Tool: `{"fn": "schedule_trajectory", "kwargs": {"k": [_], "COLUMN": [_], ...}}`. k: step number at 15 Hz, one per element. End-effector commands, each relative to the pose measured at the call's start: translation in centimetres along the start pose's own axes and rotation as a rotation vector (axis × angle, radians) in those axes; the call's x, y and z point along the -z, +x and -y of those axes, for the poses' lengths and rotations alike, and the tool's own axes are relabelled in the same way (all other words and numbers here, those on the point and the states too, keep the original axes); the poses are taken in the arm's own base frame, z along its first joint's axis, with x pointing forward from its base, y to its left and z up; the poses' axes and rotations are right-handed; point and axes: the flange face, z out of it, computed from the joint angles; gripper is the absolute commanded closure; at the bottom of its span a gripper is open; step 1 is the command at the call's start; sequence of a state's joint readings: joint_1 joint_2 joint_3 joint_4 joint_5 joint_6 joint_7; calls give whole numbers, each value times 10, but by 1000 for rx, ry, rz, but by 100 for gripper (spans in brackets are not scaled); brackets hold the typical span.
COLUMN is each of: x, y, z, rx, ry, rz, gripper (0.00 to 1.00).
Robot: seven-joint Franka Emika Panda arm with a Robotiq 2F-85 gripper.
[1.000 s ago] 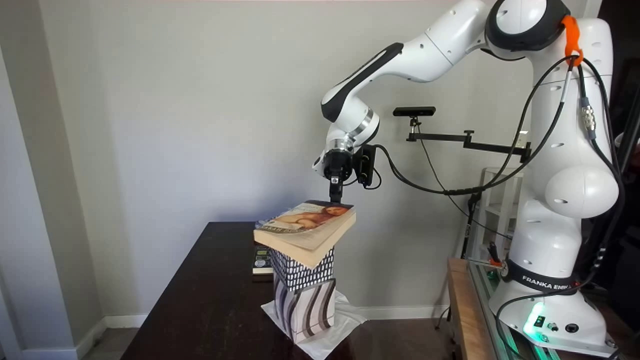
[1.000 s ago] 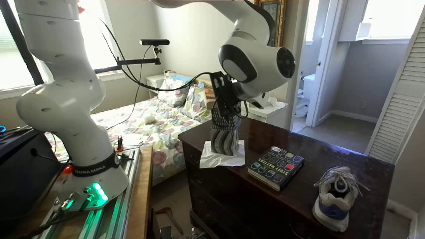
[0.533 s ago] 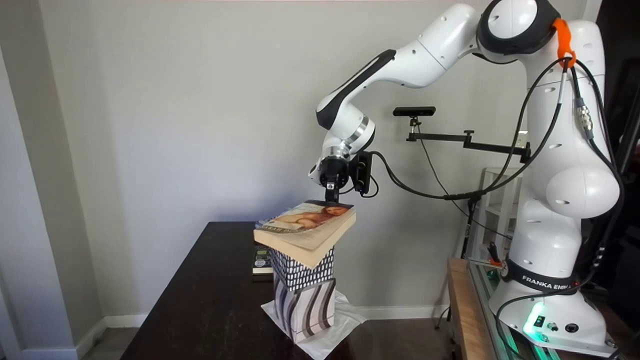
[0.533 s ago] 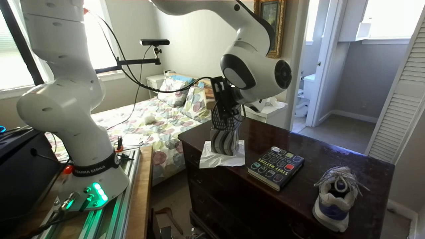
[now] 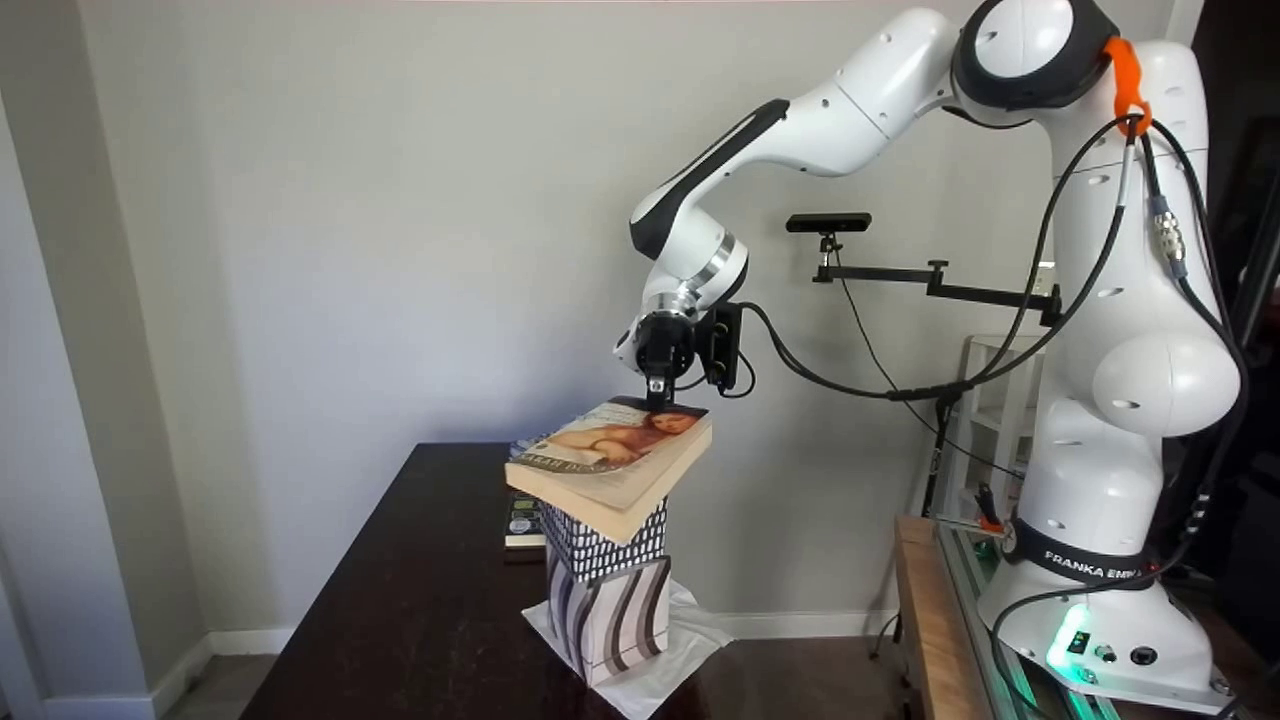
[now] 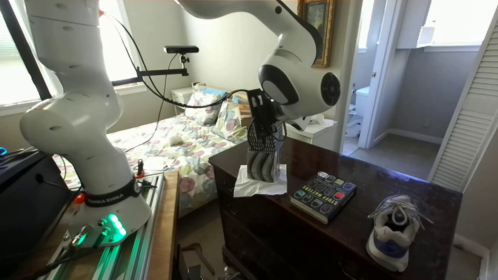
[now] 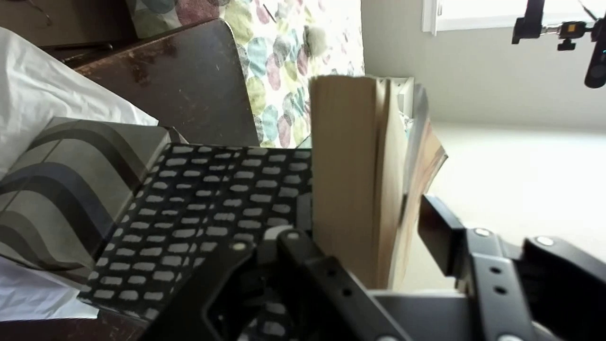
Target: Scatter the objects in the stack, and then place the bottom box on the top one
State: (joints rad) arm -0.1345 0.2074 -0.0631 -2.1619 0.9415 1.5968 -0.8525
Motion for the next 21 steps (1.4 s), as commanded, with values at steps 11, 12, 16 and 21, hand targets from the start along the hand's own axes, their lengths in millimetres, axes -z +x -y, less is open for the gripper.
{"fn": "schedule_trajectory", "kwargs": {"k": [11, 12, 16, 21], "x": [9, 9, 5, -5], "y": [7, 9, 20, 36], "z": [18, 21, 34, 52], "rx": [50, 60, 108, 153], "ry": [44, 42, 18, 16], "rz": [-13, -11, -2, 22], "gripper": [93, 93, 93, 93]}}
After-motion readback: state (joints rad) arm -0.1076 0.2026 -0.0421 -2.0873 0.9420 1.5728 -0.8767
